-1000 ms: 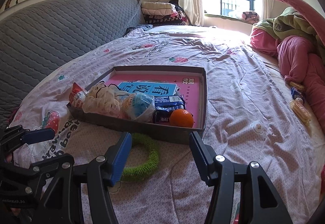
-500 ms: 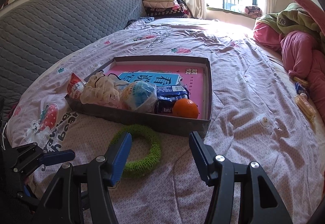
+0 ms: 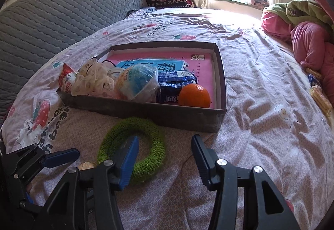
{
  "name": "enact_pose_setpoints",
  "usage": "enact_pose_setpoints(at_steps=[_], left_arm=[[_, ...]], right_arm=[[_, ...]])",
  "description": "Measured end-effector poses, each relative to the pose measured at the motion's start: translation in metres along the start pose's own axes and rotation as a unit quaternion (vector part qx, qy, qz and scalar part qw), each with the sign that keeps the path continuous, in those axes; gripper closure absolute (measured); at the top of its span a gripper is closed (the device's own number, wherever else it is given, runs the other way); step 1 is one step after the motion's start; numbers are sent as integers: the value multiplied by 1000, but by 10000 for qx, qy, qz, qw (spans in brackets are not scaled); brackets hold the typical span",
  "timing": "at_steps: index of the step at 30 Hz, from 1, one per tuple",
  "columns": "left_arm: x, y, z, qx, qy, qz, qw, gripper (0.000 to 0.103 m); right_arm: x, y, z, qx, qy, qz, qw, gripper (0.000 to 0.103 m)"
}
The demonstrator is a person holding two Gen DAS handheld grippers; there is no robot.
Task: Organize objects
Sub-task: 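Close the left gripper on the walnut while the right gripper closes on the green ring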
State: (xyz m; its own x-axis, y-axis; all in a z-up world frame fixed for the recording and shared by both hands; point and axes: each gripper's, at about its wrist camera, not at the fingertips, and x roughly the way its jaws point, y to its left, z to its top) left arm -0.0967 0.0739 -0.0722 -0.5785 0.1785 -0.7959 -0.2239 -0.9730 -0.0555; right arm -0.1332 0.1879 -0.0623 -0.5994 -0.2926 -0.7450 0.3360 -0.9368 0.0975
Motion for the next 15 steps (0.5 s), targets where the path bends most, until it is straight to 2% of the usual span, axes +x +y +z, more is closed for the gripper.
enact_pose_setpoints(at_steps=[5, 7, 8, 9, 10, 15], left_arm=[[0, 0, 1, 15, -18, -52, 10000, 52], [0, -1, 0, 33, -41, -81, 10000, 62], [0, -2, 1, 59, -43, -72, 9999, 66], [0, -3, 0, 87, -47, -59, 9999, 66], [0, -4, 0, 99, -51, -68, 9999, 69], [-3, -1, 1, 20, -75, -130, 9999, 69]], right_arm=[[11, 7, -2, -228, 130, -151, 9995, 61], [10, 9, -3, -295, 95, -140, 9994, 69], [10, 10, -3, -303, 89, -97, 9995, 76], [9, 10, -3, -316, 80, -72, 9994, 85], [9, 11, -4, -354, 68, -76, 9993, 87], [0, 15, -4, -390, -150, -58, 9991, 90]])
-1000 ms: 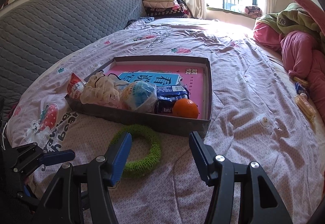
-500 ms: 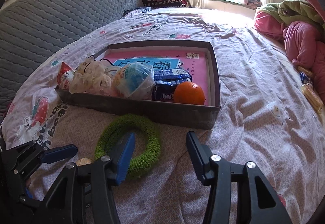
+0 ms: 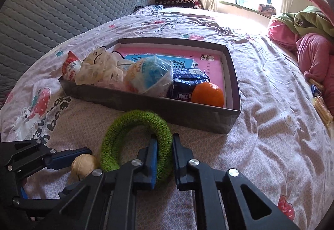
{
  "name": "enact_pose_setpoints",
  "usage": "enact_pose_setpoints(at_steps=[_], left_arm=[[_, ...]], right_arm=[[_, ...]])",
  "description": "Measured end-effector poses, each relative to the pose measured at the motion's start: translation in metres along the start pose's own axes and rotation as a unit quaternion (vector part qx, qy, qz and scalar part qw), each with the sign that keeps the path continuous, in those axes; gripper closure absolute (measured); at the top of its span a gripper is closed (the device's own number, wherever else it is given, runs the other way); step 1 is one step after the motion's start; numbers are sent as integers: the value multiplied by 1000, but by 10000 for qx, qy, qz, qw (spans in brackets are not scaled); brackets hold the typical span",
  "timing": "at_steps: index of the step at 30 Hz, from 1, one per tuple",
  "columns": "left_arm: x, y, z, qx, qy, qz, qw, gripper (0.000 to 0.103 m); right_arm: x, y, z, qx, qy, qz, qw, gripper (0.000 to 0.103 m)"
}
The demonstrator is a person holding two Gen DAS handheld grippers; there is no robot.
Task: Organize objects
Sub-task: 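Close the left gripper on the walnut while the right gripper closes on the green ring, then carry the walnut over the tray with the left gripper while the right gripper carries the ring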
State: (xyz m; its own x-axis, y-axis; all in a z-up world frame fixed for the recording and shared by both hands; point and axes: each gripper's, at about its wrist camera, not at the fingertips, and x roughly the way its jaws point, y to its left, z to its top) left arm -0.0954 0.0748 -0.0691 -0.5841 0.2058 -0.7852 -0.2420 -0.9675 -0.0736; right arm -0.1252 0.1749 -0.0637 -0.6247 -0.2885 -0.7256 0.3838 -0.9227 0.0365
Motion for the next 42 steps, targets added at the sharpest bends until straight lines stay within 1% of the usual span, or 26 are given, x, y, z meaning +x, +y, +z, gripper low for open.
enact_pose_setpoints(at_steps=[5, 8, 12, 26, 35, 42], left_arm=[[-10, 4, 3, -93, -160, 14, 9998, 69], [-22, 8, 7, -147, -351, 78, 9992, 69], [-36, 14, 12, -253, -535, 137, 9982, 69], [-76, 34, 44, -512, -1117, 295, 9920, 69], [-87, 43, 65, -611, -1355, 365, 9882, 69], [-90, 46, 76, -598, -1438, 396, 9870, 69]], right_arm=[[-10, -2, 3, 77, -209, 62, 9997, 90], [-19, -3, 5, 112, -424, -37, 9990, 90], [-33, -9, 11, 259, -741, -28, 9969, 90], [-72, -14, 22, 352, -1485, -76, 9883, 90], [-89, -11, 31, 174, -1779, -177, 9837, 90], [-88, -9, 37, 178, -1767, -206, 9839, 90]])
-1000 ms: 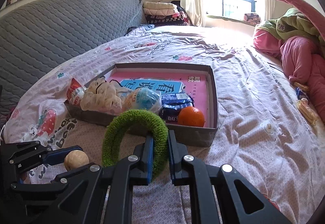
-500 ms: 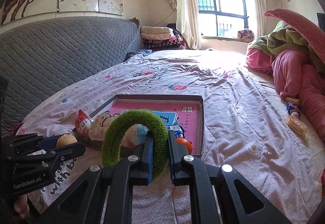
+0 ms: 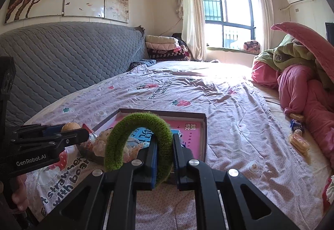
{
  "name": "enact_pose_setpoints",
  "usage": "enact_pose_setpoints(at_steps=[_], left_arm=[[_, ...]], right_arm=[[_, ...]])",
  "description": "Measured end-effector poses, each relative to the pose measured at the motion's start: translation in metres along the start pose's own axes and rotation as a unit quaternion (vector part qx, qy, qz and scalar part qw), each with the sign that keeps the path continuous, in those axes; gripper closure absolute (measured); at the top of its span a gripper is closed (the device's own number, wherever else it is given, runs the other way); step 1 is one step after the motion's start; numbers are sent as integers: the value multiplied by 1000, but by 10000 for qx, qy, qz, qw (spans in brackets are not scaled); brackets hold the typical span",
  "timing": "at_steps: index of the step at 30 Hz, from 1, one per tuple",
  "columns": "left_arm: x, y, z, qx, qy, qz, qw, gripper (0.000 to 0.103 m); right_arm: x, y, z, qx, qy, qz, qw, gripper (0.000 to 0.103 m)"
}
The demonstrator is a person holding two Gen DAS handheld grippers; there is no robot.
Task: Organize objects
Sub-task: 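Carry the walnut over the tray with the left gripper while the right gripper carries the ring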
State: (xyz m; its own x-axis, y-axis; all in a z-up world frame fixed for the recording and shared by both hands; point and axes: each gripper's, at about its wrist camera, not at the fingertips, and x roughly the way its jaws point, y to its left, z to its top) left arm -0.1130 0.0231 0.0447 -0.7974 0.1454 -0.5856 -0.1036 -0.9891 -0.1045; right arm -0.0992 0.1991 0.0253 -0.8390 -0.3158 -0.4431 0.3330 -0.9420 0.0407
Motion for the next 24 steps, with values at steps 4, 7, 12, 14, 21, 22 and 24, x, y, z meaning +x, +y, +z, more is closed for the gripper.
enact_pose_setpoints(at_steps=[4, 7, 12, 14, 21, 22, 24], left_arm=[[3, 3, 10, 36, -40, 2, 10000, 69], [8, 8, 17, 9, -74, -42, 10000, 69], [14, 15, 29, -61, -146, -62, 9999, 69], [17, 18, 35, -70, -179, -74, 9998, 69], [27, 20, 50, -39, -264, -71, 9996, 69], [28, 21, 51, -40, -267, -71, 9996, 69], [32, 22, 55, -37, -257, -65, 9996, 69]], right_arm=[[0, 1, 7, -40, -33, -23, 10000, 90], [0, 1, 13, -61, -87, -46, 9999, 90], [4, -4, 20, -86, -91, -191, 9997, 90], [7, -6, 22, -97, -77, -227, 9997, 90], [21, -6, 29, -172, -34, -281, 9995, 90], [22, -5, 30, -180, -32, -272, 9995, 90], [27, -5, 33, -184, -16, -283, 9994, 90]])
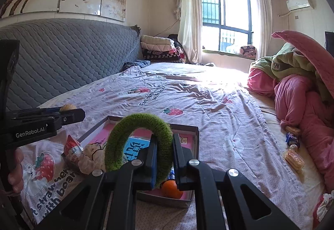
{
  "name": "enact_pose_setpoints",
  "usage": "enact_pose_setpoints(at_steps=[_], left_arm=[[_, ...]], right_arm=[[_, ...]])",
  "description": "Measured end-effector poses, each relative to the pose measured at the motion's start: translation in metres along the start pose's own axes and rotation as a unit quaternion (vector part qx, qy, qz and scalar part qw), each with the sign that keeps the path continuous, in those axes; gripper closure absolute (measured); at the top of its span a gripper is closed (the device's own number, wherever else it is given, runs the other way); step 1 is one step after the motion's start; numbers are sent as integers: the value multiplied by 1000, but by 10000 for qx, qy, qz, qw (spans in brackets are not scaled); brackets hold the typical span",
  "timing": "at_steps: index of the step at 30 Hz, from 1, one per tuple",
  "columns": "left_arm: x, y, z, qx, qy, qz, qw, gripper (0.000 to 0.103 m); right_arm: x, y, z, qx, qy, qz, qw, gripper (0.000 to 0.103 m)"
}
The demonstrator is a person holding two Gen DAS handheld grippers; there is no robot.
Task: Organize objects
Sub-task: 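Carry the walnut over the tray with the left gripper while the right gripper carries the ring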
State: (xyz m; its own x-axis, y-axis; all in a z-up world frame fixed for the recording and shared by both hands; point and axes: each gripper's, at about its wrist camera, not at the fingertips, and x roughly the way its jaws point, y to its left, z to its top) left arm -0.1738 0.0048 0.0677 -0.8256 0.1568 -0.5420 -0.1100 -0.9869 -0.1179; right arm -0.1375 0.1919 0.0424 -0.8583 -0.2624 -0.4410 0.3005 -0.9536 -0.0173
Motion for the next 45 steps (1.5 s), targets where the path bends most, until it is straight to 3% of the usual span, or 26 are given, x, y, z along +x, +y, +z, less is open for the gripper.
enact_pose_setpoints(at_steps=[30, 45], left_arm=[[73, -1, 6, 68, 441, -1, 9990, 69], [127, -9, -14, 115, 978, 34, 9951, 69]], right_arm=[[76, -15, -1, 49, 578, 54, 9983, 90], [118, -24, -16, 113, 1077, 36, 9941, 89]])
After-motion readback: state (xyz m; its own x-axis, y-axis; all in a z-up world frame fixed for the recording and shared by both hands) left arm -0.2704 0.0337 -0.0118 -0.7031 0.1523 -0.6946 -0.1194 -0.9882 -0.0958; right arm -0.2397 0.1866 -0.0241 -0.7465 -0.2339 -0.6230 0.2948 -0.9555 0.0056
